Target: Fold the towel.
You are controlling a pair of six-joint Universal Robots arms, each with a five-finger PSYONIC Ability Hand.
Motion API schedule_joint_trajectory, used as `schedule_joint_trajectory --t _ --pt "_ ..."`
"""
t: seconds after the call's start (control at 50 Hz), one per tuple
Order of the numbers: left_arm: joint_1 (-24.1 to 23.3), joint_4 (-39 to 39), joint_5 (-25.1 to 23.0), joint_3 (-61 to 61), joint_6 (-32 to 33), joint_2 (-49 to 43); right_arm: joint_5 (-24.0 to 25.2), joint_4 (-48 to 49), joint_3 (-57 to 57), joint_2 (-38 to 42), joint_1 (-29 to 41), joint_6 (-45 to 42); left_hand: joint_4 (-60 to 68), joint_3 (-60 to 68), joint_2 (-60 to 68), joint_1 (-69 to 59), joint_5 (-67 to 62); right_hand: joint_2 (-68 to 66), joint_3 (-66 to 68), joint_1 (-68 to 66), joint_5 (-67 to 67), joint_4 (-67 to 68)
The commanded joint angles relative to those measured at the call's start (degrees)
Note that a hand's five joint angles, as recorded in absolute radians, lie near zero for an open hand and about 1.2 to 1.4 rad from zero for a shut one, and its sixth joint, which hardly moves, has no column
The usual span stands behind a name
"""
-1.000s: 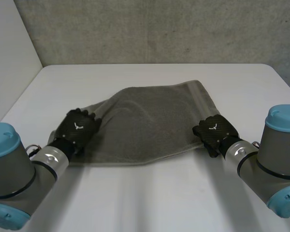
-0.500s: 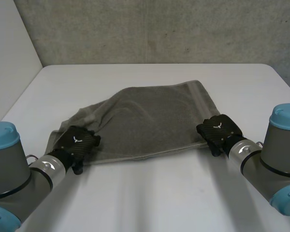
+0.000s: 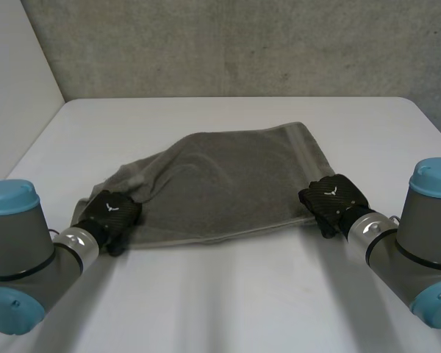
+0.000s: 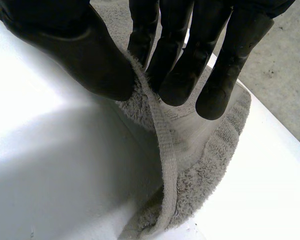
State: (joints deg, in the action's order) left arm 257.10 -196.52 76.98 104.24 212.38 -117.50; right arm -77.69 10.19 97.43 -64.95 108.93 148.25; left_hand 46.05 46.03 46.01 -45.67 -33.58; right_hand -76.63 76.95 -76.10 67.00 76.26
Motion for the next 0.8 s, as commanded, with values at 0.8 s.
schedule_joint_trajectory --t 0.8 --pt "2.88 -5.54 2.29 4.31 -9.27 13.44 0.61 -7.82 -4.88 2.90 -5.83 7.14 33.95 33.97 33.99 -34.33 -36.42 -3.37 3.05 -3.90 2.99 3.74"
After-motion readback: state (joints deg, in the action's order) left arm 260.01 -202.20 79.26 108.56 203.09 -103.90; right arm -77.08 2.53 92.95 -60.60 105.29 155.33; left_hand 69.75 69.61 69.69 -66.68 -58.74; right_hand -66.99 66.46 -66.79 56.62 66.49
